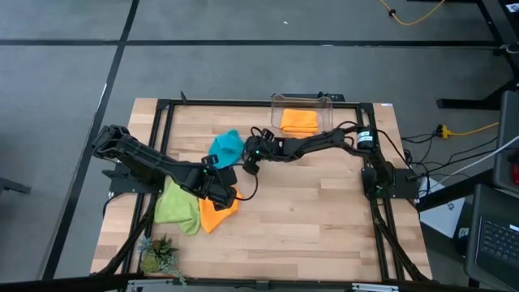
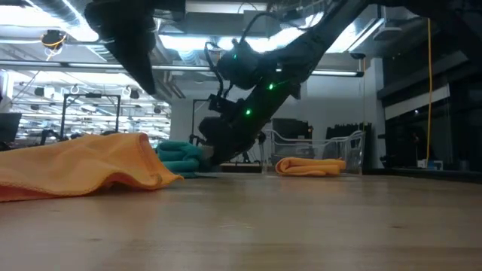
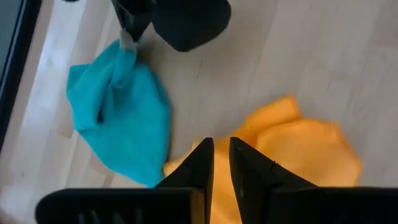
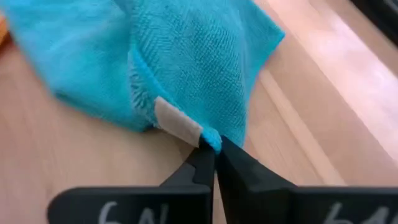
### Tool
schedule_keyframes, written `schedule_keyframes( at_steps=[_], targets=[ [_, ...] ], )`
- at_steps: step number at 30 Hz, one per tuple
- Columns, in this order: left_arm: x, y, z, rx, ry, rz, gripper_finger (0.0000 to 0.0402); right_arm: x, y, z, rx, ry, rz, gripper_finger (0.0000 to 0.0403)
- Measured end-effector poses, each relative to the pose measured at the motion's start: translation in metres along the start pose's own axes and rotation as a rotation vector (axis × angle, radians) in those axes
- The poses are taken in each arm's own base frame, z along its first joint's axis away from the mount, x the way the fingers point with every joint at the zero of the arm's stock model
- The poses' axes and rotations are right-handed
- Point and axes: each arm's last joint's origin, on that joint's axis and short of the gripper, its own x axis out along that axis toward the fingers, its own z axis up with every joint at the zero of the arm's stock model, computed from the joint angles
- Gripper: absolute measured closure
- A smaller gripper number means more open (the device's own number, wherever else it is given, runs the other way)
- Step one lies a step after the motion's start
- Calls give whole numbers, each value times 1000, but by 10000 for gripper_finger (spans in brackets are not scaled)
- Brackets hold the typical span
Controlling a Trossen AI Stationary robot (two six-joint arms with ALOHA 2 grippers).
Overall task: Fold microfiber towels
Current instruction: Fold the blue microfiber towel
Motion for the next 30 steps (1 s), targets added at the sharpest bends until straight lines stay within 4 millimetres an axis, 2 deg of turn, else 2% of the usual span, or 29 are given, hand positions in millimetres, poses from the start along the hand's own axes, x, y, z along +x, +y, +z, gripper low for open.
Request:
schedule_keyframes(
  at_steps=[3, 8, 15, 19, 24, 27, 30],
  targets=[
    [0, -1, 2, -8, -22, -11, 356, -25, 5, 11, -72, 0, 4, 396],
    [0, -3, 9, 84, -112, 25, 356, -73, 10, 25, -202, 14, -3, 398],
    [-2, -8, 26, 82, -284, 26, 356, -158, 15, 34, -314, 54, 85, 399],
    [-3, -11, 44, 89, -417, -19, 356, -210, 14, 38, -286, 22, 223, 399],
    [-6, -12, 66, 85, -567, -172, 356, -262, 10, 45, -195, -92, 331, 399],
    [-5, -10, 79, 42, -650, -235, 356, -282, 7, 45, -193, -136, 357, 399],
    [-3, -9, 84, 9, -682, -245, 356, -293, 7, 45, -197, -158, 373, 399]
  ],
)
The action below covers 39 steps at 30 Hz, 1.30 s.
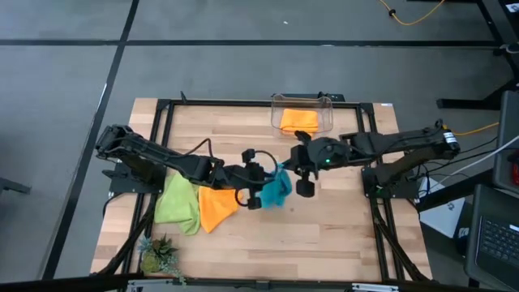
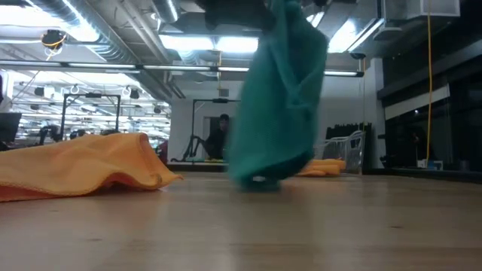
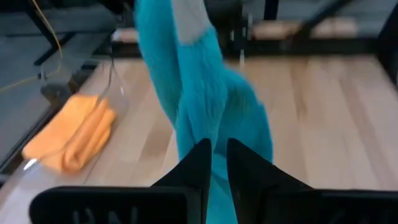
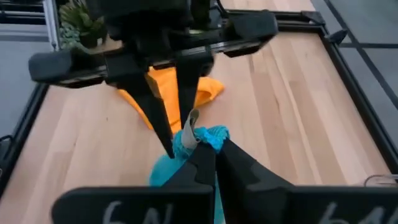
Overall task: Fold microfiber towels
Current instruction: Fold the blue microfiber towel
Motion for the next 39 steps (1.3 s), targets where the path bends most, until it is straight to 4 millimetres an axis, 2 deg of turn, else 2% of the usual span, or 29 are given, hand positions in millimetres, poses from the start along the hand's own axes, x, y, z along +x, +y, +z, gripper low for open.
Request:
schedule_keyframes(
  at_steps=[6, 16, 22, 29, 33, 36, 39],
  targets=[
    [10, -3, -8, -57, 38, 1, 356, -8, 1, 3, -27, -37, -23, 400],
    [31, -7, -26, -53, 109, 39, 356, -11, 1, 11, -71, -127, -40, 398],
    [32, -7, -28, -73, 115, 41, 356, -14, -4, 13, -67, -145, -163, 398],
    [31, 9, -46, 19, 293, 190, 356, -26, 1, 9, 1, -121, 72, 398],
    [37, 26, -46, 69, 307, 260, 356, -31, 4, 9, 37, -112, 218, 398],
    [40, 34, -44, 37, 307, 214, 356, -31, 5, 8, 36, -104, 221, 398],
    [35, 26, -42, -9, 311, 112, 356, -30, 2, 4, 34, -61, 144, 398]
  ],
)
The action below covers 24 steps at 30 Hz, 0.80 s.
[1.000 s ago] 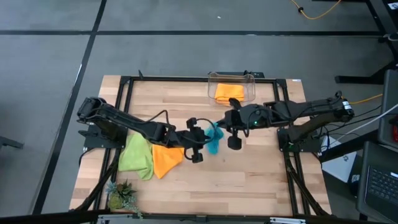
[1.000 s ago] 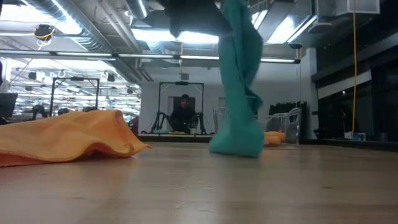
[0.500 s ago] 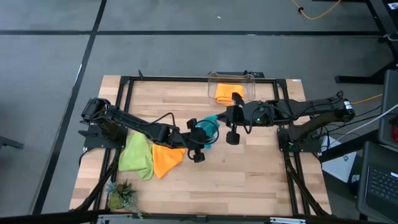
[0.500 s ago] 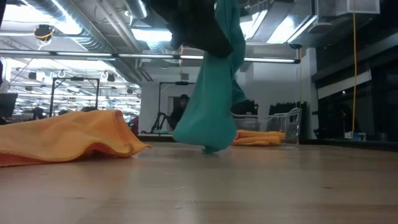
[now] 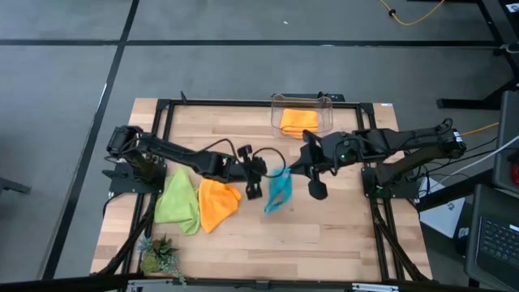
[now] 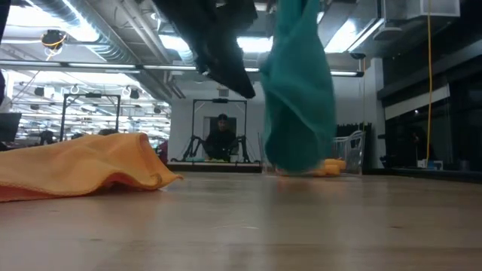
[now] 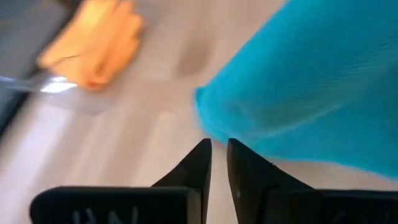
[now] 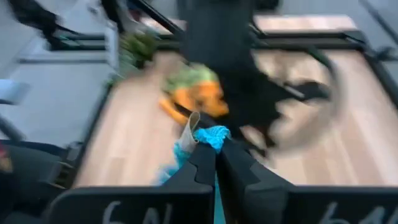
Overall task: Fold microfiber towels
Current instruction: Fold the blue microfiber towel
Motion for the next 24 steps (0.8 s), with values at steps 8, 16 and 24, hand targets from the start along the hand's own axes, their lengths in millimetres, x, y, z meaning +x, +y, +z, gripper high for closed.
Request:
schedule_keyframes(
  at_steps=[8, 16, 24],
  targets=[
    [-6, -27, 4, 29, -84, -154, 356, 2, -4, -4, -15, 28, -127, 398],
    [-3, -28, 9, 25, -153, -102, 357, 11, -4, -5, -36, 53, -137, 398],
    [-12, -29, 25, -47, -311, -89, 357, 18, -4, -6, -37, 67, -140, 398]
  ],
)
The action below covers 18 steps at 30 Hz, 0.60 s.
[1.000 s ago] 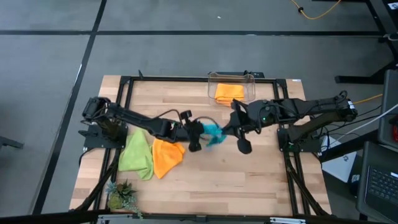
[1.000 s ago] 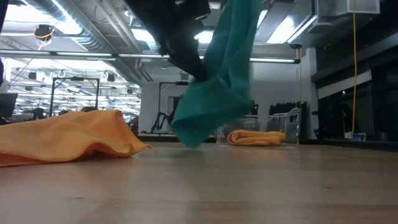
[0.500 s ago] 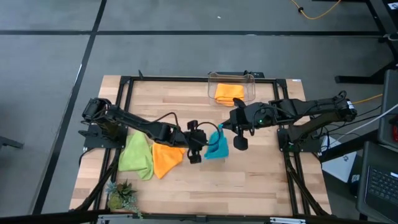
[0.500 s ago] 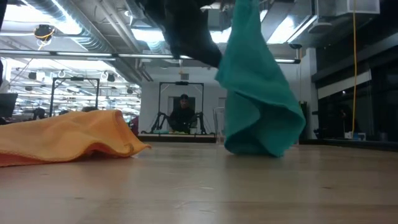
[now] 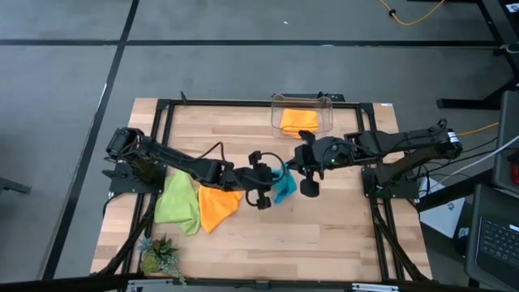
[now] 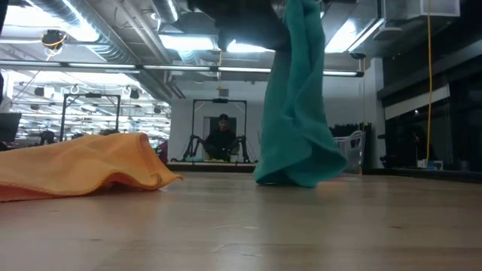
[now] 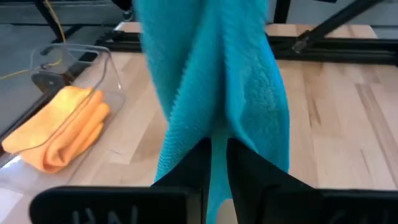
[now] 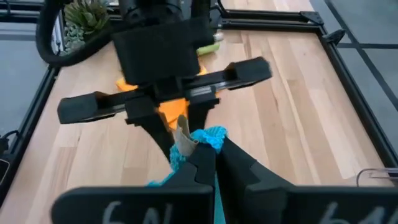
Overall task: Fold microfiber towels
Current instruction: Fold the blue microfiber towel
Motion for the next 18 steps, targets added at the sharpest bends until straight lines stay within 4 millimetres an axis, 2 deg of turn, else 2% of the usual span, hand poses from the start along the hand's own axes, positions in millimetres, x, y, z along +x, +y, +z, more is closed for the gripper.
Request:
schedule_keyframes(
  at_steps=[4, 12, 18],
  targets=[
    [0, 0, -1, -2, 15, -14, 357, 0, 0, 0, -2, 3, -11, 398],
    [-12, -17, 0, 10, -10, -71, 357, 0, -3, -1, -7, 8, -99, 397],
    [-9, -11, 1, 1, -14, -17, 357, 0, -3, -1, -2, 3, -98, 397]
  ],
)
